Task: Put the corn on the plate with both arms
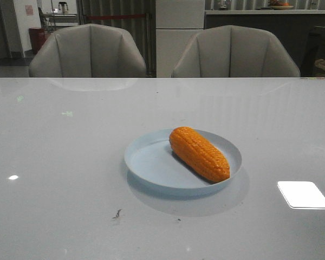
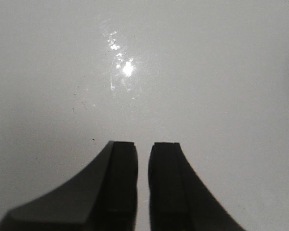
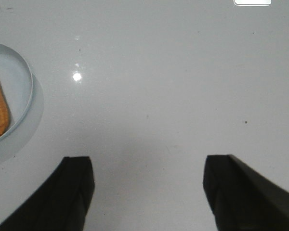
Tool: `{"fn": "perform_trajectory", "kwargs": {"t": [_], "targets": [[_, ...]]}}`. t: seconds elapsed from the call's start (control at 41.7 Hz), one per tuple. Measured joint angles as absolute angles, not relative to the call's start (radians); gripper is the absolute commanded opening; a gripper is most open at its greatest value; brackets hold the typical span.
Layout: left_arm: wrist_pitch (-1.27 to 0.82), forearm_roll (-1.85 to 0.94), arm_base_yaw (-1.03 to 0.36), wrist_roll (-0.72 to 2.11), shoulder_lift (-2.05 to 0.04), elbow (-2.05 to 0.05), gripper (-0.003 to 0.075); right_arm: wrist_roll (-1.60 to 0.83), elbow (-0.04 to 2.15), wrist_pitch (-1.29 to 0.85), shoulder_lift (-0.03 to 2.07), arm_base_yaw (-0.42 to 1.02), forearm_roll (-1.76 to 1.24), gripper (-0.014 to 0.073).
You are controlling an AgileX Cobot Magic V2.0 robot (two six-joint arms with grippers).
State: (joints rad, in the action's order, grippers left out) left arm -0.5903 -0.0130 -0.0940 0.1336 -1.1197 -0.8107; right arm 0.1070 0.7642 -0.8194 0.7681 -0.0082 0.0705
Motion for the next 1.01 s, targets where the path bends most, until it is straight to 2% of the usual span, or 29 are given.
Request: {"fn": "perform_trajectory", "kwargs": {"t": [0.336,0.504,0.671,0.887,1.007], "targets": [[-0.59,-0.013,-0.094,0.134,-1.114,-0.792,0.0176,0.107,0.764,-0.819,0.768,-0.008,0.07,0.0583],[-0.524,-0.013,-0.094,0.134,-1.007,-0.705,0.0176,0.107,0.764,-0.819,0.768,-0.008,0.07,0.0583],[-0.255,-0.013,-0.094,0.134,-0.811,-0.507,0.0176,0.107,0.764,-0.819,0.768,-0.008,0.07,0.0583],[0.174,-0.013,-0.094,0.134,-0.509,-0.139,0.0176,0.107,0.764,-0.819,0.768,-0.008,0.07,0.0583],[0.291,-0.013,-0.094,0.134,-0.345,0.012,0.0176,0.107,0.764,-0.819,0.768,-0.008,0.07,0.0583]]}}
